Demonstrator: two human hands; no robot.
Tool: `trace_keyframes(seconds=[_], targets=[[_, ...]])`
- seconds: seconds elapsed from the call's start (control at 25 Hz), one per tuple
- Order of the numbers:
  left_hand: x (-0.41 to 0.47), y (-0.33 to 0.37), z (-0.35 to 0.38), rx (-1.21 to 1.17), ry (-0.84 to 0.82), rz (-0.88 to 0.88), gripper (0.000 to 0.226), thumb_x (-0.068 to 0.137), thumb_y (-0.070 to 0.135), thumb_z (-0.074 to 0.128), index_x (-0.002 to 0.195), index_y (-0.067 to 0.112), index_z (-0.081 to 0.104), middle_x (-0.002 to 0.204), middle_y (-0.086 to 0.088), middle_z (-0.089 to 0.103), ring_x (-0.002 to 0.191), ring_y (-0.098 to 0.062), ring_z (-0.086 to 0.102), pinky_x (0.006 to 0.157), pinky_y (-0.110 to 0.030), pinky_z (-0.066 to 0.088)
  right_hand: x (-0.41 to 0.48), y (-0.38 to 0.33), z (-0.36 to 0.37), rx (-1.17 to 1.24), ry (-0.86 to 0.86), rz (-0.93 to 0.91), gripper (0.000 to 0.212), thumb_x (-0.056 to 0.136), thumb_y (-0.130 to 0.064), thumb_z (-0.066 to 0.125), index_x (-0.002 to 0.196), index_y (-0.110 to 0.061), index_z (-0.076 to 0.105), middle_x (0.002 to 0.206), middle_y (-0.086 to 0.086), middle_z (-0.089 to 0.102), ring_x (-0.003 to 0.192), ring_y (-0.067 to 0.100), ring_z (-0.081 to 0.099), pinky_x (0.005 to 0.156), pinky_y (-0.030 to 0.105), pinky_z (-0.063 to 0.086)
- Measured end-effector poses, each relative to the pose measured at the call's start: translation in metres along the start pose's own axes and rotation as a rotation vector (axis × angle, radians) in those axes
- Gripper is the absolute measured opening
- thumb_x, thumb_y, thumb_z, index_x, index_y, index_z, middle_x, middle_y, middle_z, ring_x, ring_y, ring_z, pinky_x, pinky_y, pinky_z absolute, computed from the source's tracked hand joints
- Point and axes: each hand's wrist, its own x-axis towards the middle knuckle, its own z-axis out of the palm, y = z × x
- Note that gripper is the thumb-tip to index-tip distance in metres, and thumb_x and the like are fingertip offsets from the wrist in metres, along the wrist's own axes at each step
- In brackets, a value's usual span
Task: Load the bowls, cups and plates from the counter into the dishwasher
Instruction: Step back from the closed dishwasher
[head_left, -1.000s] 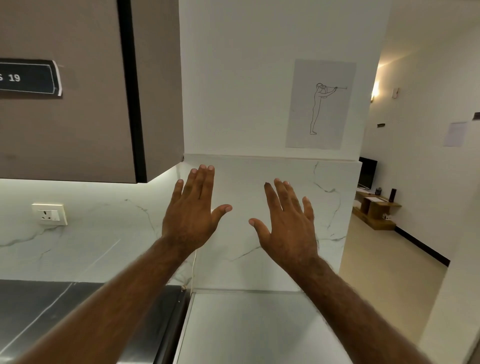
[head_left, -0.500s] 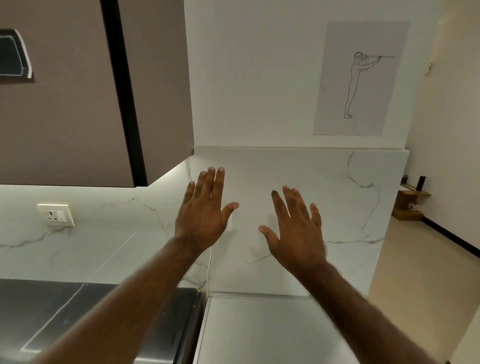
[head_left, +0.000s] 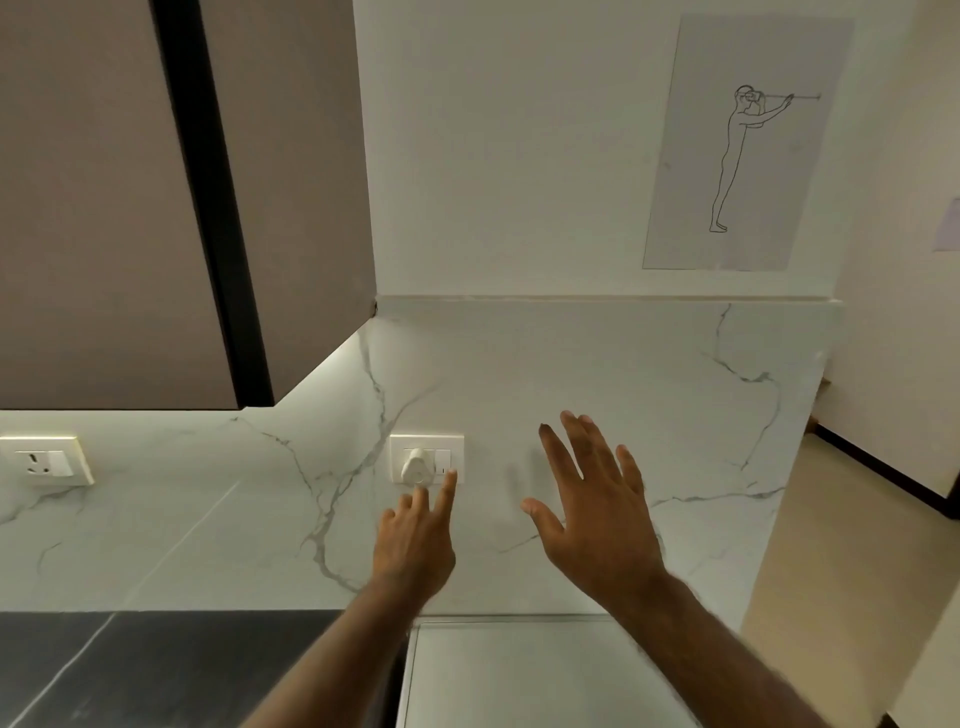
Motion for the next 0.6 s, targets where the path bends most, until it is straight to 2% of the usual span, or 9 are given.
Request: trace_keyframes(seconds=[0.12,0.32,0.48,0.6], targets=[[0.010,0.000,0.026,0.021,-0.119,-0.014,0.104,0.090,0.014,0.055,0.160,0.028,-0.020,0.148,-0.015,0.042,0.121,-0.029,0.050,0.099,-0.040,0.044,-0.004,0.011,0.006,-0.014,-0.016,0.020,0.077,0.093,-0.062,0.042,0.158,-0.027,0.018,0.168,0.004,0.017,0.154,0.025,0.017,0.118,0.057,0.025],[0.034,-0.004,0.037,0.019,-0.095,-0.040,0.109,0.089,0.015,0.057,0.158,0.023,-0.026,0.138,-0.014,0.048,0.111,-0.026,0.054,0.091,-0.037,0.048,-0.014,0.033,0.007,-0.044,-0.049,0.056,0.078,0.094,-0.063,0.041,0.158,-0.029,0.010,0.169,0.002,0.009,0.155,0.021,0.009,0.121,0.052,0.018],[0.044,-0.003,0.037,0.046,-0.139,-0.053,0.105,0.093,0.014,0.055,0.158,0.021,-0.027,0.141,-0.017,0.048,0.115,-0.028,0.055,0.092,-0.038,0.049,-0.018,0.040,0.008,-0.043,-0.070,0.078,0.079,0.094,-0.064,0.040,0.158,-0.030,0.010,0.169,0.000,0.005,0.155,0.019,0.006,0.121,0.049,0.012],[0.047,-0.008,0.028,0.077,-0.228,-0.044,0.104,0.094,0.014,0.054,0.158,0.023,-0.027,0.144,-0.020,0.049,0.121,-0.033,0.055,0.097,-0.043,0.050,-0.023,0.037,0.005,-0.026,-0.073,0.066,0.080,0.094,-0.063,0.041,0.158,-0.030,0.008,0.168,-0.001,0.002,0.154,0.018,0.004,0.121,0.050,0.014]])
